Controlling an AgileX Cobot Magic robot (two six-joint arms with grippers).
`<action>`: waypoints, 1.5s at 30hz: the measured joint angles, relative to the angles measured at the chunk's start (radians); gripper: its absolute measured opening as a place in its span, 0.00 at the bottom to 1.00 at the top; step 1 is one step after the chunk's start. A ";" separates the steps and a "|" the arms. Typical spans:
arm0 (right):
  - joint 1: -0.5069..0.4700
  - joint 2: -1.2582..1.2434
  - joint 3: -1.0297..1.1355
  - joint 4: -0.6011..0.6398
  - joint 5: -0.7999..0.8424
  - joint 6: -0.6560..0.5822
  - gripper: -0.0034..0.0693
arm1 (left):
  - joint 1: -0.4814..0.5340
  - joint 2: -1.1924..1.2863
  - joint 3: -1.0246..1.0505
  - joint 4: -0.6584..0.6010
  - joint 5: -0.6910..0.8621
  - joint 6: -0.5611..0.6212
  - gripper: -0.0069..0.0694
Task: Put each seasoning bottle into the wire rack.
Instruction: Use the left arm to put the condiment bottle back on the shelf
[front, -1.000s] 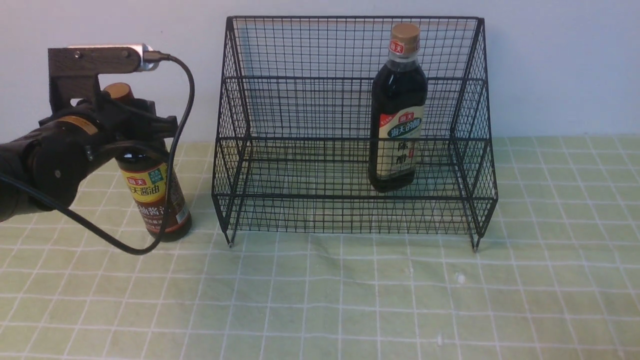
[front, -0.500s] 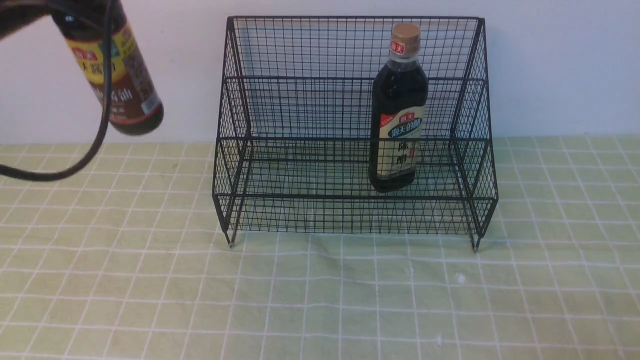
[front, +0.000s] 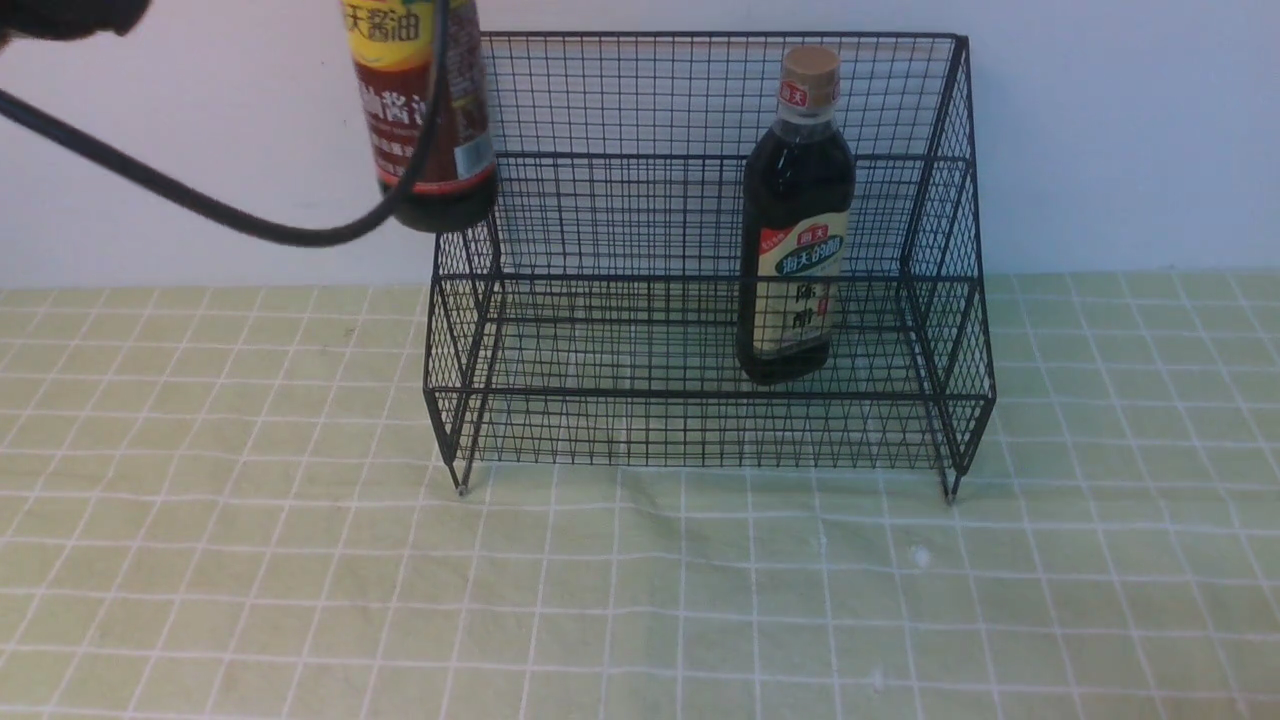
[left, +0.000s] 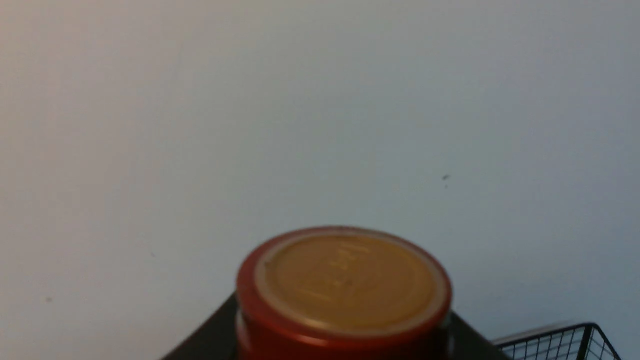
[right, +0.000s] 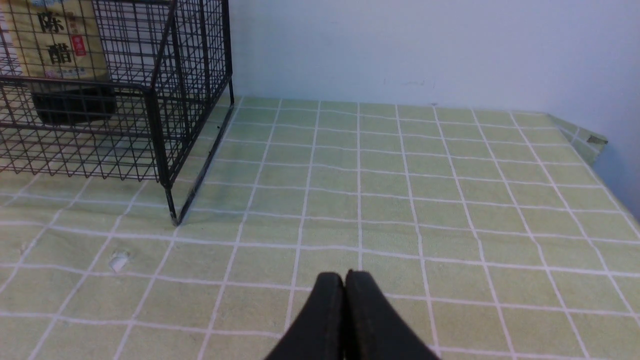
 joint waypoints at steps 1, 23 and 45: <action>0.000 0.000 0.000 0.000 0.000 0.000 0.03 | 0.000 0.009 -0.001 0.000 0.000 0.000 0.43; 0.000 0.000 0.000 0.000 0.000 0.000 0.03 | -0.005 0.229 -0.014 0.003 -0.147 0.007 0.43; 0.000 0.000 0.000 0.000 0.000 0.000 0.03 | -0.006 0.348 -0.015 -0.001 -0.023 -0.023 0.43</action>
